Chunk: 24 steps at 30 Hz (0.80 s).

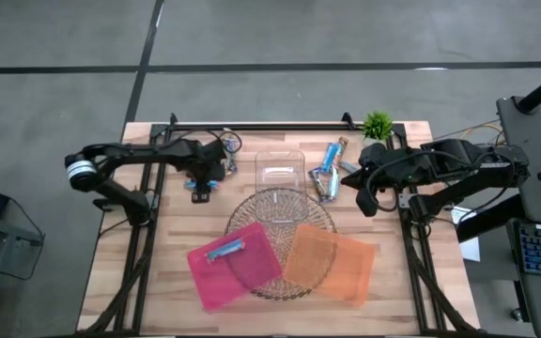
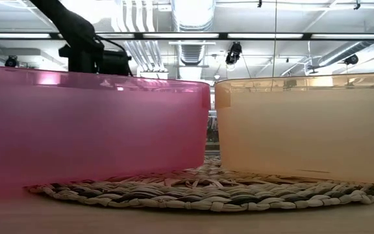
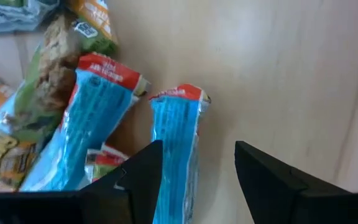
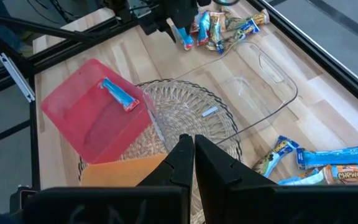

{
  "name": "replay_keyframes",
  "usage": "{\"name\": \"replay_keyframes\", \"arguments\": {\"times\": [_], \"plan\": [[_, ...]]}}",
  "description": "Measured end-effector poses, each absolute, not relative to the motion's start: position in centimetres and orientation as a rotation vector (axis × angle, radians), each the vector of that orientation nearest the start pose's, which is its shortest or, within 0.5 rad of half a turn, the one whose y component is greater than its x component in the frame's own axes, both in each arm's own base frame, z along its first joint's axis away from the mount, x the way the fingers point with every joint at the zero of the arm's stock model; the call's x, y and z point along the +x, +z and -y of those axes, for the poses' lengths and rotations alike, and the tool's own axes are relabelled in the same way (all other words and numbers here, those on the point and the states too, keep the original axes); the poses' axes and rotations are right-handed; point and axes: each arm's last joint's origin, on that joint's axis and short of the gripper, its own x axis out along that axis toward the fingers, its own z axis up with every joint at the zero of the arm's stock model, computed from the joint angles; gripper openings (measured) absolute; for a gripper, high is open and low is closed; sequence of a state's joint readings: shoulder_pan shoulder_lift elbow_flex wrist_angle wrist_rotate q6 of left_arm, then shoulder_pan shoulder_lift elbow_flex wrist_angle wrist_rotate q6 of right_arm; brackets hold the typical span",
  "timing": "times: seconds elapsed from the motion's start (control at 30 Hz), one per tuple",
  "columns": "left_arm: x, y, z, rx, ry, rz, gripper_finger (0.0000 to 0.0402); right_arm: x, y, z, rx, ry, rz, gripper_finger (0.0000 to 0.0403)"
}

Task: Pick and place Granola Bars by type
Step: Put the red granola bar into the red bin

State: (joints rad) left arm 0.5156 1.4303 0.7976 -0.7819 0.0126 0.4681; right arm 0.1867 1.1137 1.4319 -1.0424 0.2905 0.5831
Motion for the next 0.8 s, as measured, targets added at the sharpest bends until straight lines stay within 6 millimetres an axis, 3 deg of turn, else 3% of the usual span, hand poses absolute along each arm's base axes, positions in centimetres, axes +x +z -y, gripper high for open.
{"name": "replay_keyframes", "arguments": {"times": [0.43,0.8], "plan": [[21.0,15.5,-11.9,-0.001,0.076,-1.465,0.0183,18.7,41.1,-2.7,0.388,-0.299,-0.650,0.0008],[21.0,15.3,-12.0,-0.001,0.106,-1.478,0.0174,18.7,41.1,-2.7,0.385,-0.298,-0.651,0.0008]]}}
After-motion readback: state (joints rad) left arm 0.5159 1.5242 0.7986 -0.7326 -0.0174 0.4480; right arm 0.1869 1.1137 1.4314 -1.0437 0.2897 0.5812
